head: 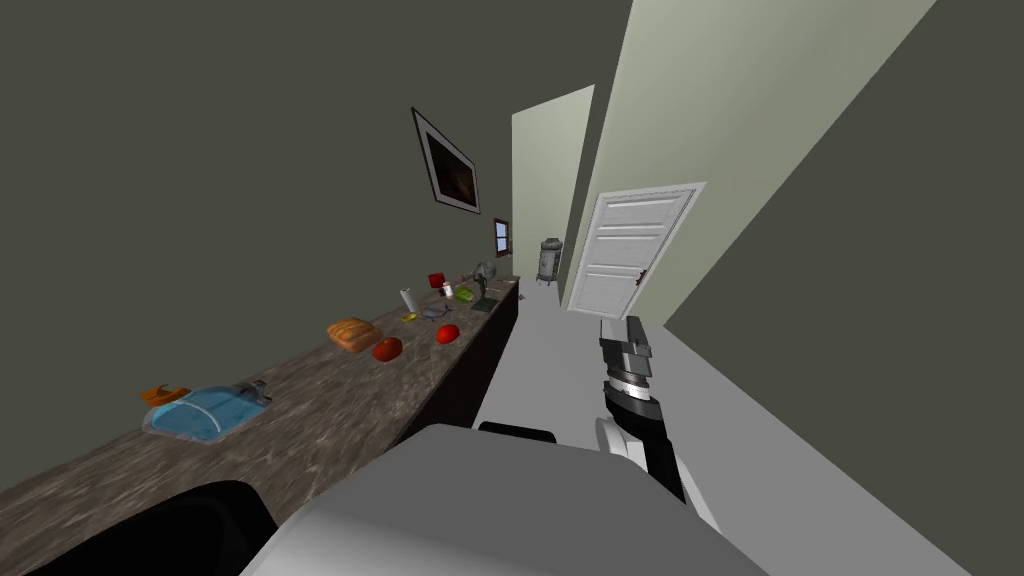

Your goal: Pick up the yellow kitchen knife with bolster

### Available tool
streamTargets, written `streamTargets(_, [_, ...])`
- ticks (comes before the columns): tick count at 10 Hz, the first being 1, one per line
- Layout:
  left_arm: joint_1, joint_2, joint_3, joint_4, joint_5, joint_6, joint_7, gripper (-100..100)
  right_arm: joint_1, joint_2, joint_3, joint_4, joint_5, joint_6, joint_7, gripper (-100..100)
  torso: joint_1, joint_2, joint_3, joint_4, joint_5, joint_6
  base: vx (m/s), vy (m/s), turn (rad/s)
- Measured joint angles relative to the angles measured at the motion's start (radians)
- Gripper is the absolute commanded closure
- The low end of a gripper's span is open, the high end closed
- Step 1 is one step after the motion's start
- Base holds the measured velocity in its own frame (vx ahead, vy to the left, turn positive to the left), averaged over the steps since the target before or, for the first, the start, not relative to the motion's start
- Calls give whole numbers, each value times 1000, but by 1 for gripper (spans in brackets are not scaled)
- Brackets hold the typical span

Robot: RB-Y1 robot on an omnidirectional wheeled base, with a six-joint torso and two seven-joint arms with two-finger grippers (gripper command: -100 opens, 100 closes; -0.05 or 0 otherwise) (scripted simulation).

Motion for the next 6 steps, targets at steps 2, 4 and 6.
streamTargets(2, [-33,-7,-25,71,-9,-8,15,-100,0,0,0,0,0,0,0,0,-2,2,1,1,0,0,46,167,-127])
streamTargets(4, [-37,9,-32,68,-4,8,18,0,0,0,0,0,0,0,0,0,-7,5,3,1,-1,-1,5,49,-19])
streamTargets(6, [-47,-8,-31,70,-13,20,16,-100,0,0,0,0,0,0,0,0,-11,5,3,2,-2,-1,23,35,-13])
